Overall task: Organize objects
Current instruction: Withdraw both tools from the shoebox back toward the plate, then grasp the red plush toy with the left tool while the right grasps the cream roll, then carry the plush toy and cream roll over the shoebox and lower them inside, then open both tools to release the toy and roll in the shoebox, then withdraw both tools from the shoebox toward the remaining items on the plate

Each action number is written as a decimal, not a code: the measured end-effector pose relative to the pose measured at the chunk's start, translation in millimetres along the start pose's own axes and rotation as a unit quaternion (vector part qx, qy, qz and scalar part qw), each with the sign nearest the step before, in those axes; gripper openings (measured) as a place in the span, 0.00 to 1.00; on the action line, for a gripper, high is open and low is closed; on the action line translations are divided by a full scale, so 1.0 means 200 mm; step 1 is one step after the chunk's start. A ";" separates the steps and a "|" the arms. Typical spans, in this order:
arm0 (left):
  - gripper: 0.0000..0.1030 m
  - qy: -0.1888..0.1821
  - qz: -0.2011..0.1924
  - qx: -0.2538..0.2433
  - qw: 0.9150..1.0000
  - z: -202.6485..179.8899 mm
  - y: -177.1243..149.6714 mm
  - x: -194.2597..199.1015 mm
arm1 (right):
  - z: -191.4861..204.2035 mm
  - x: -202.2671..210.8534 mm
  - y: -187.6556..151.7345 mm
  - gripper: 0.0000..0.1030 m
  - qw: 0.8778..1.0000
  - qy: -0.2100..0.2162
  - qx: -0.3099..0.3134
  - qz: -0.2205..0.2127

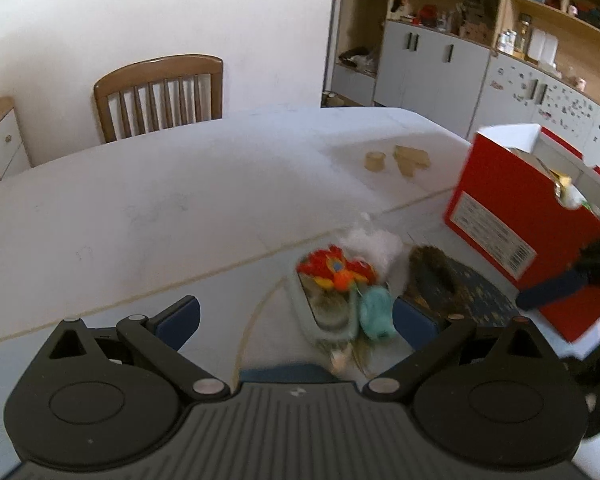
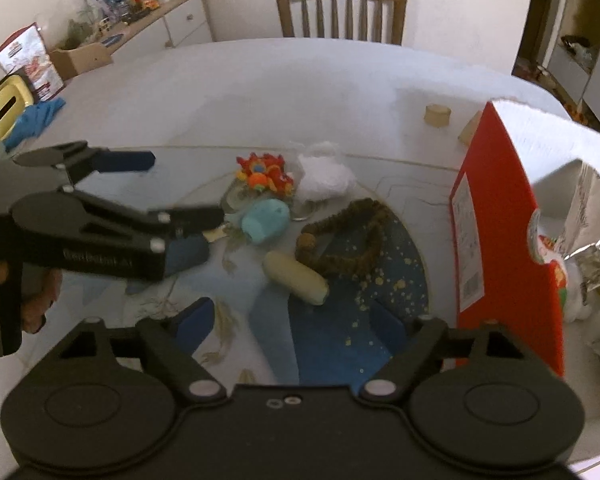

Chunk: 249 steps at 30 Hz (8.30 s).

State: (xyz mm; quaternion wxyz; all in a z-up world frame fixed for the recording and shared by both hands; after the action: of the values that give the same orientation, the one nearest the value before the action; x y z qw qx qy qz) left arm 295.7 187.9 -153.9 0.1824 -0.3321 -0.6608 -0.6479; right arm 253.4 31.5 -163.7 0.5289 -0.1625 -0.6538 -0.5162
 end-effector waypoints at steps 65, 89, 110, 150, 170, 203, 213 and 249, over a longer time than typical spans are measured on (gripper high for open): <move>0.58 -0.033 0.016 0.006 0.999 -0.05 0.01 -0.06 | -0.01 0.06 -0.04 0.14 0.998 -0.054 0.001 -0.033; 0.57 -0.062 -0.008 -0.004 0.998 -0.23 0.02 0.37 | -0.08 0.56 -0.10 0.13 0.991 -0.036 -0.052 -0.116; 0.58 -0.118 -0.014 -0.071 0.990 -0.86 0.32 0.42 | -0.66 0.96 -0.14 0.14 0.973 -0.069 -0.114 -0.191; 0.58 -0.070 0.100 -0.113 0.986 -1.57 0.41 -0.35 | -1.54 0.62 -0.13 0.14 0.984 -0.073 -0.090 -0.137; 0.58 -0.031 0.174 -0.121 0.977 -1.59 0.39 -0.55 | -1.46 0.41 -0.11 0.14 0.991 -0.088 0.019 -0.099; 0.69 -0.036 0.055 -0.043 0.997 -1.52 0.49 -0.16 | -1.41 0.75 -0.20 0.45 0.990 -0.020 -0.045 -0.135; 0.70 -0.041 0.005 -0.037 0.998 -1.49 0.53 0.04 | -1.30 0.84 -0.22 0.54 0.988 -0.007 -0.062 -0.142; 0.95 -0.055 -0.032 -0.024 0.998 -0.90 0.36 0.44 | -0.62 0.83 -0.18 0.89 0.979 -0.029 -0.114 -0.169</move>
State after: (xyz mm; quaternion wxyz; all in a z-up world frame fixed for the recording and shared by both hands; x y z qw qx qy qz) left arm 247.0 26.3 -25.8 0.1167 -0.3503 -0.6642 -0.6500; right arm 226.7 -143.7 -50.5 0.3929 -0.1236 -0.6238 -0.6642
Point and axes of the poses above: each gripper's, at about its wrist camera, not at the fingertips, and x roughly against the way its jaws point, z to its left, y to its top, the point moved 4 cm from there along -x, roughly the way its jaws point, and after that the axes turned 2 degrees about -y, right-handed, at the moved point
